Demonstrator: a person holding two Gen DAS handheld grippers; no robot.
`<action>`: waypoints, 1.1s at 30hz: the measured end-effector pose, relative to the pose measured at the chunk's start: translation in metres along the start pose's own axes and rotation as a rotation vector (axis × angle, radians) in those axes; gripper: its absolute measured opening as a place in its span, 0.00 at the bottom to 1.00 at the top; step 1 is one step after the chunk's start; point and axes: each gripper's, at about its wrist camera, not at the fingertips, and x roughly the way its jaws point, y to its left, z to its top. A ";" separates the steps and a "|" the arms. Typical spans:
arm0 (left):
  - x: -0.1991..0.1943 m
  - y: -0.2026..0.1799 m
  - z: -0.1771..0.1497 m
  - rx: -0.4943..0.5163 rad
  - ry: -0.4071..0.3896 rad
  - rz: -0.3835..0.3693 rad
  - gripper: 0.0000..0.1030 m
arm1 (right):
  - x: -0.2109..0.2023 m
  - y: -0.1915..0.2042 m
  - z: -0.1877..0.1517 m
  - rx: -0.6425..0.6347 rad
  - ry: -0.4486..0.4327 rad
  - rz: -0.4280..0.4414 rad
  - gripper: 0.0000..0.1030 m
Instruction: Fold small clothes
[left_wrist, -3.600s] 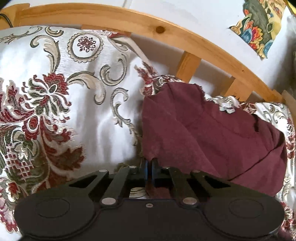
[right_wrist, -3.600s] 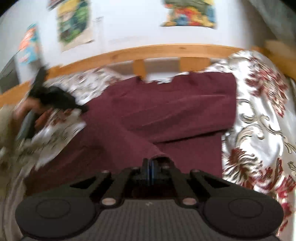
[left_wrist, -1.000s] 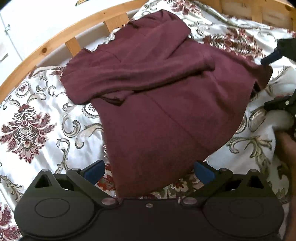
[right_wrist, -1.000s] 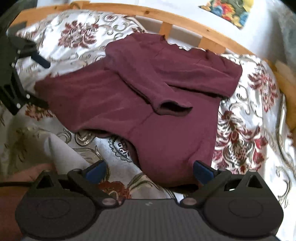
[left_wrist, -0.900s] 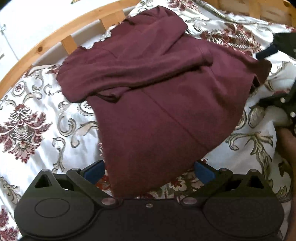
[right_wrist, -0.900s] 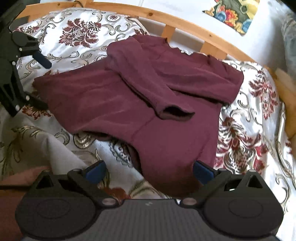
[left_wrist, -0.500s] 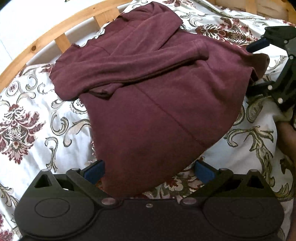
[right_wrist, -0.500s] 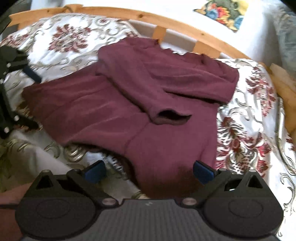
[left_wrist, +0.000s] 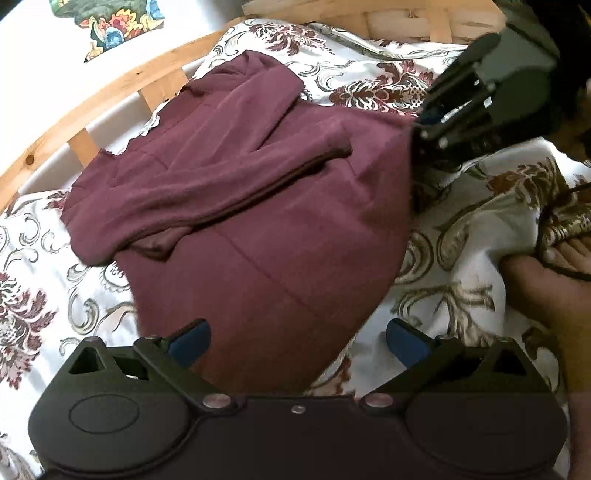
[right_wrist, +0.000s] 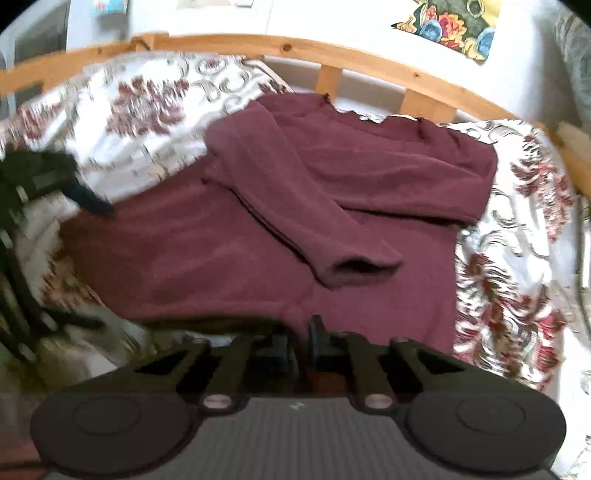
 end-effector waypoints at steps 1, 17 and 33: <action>0.004 -0.002 0.005 0.004 0.006 0.009 0.98 | 0.000 -0.004 0.005 0.024 -0.003 0.018 0.10; 0.031 -0.016 0.045 0.033 0.043 0.250 0.51 | -0.011 -0.083 0.031 0.476 -0.012 0.224 0.09; -0.016 0.074 0.026 -0.353 0.010 0.273 0.06 | -0.013 -0.055 0.019 0.296 -0.004 0.051 0.36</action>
